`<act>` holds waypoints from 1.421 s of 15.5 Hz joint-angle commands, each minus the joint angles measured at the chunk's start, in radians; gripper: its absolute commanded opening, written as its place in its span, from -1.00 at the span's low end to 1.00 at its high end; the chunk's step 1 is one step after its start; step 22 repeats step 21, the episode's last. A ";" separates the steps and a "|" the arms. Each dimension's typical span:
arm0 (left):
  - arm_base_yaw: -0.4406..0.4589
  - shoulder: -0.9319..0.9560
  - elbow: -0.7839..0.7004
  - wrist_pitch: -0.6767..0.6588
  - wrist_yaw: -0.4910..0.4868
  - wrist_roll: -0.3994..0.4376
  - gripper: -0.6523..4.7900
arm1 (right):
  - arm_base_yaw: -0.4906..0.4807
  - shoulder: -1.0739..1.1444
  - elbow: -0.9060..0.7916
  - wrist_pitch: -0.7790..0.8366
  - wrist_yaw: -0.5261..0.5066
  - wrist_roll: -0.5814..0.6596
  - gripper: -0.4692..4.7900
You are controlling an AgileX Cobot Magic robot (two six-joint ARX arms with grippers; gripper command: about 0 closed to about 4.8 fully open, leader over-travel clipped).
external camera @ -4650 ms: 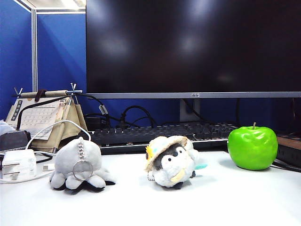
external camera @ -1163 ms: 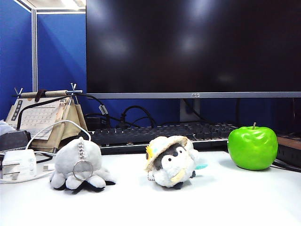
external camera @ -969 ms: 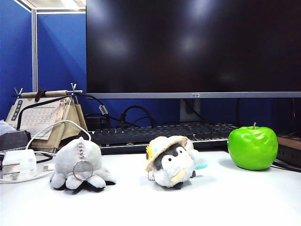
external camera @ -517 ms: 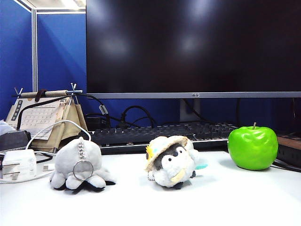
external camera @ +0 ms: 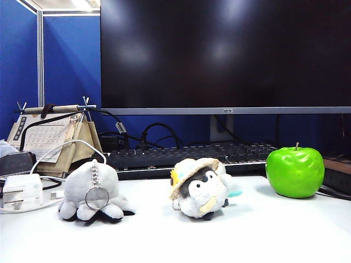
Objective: Place the tilting octopus upright.
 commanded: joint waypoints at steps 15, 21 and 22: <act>0.001 -0.002 0.000 0.010 0.003 -0.003 -0.77 | -0.001 0.000 -0.006 0.002 -0.001 -0.085 -0.85; 0.001 -0.002 0.000 0.010 0.003 -0.003 -0.77 | -0.001 0.000 -0.006 0.002 -0.001 -0.085 -0.85; 0.001 -0.002 0.000 0.010 0.003 -0.003 -0.77 | -0.001 0.000 -0.006 0.002 -0.001 -0.085 -0.85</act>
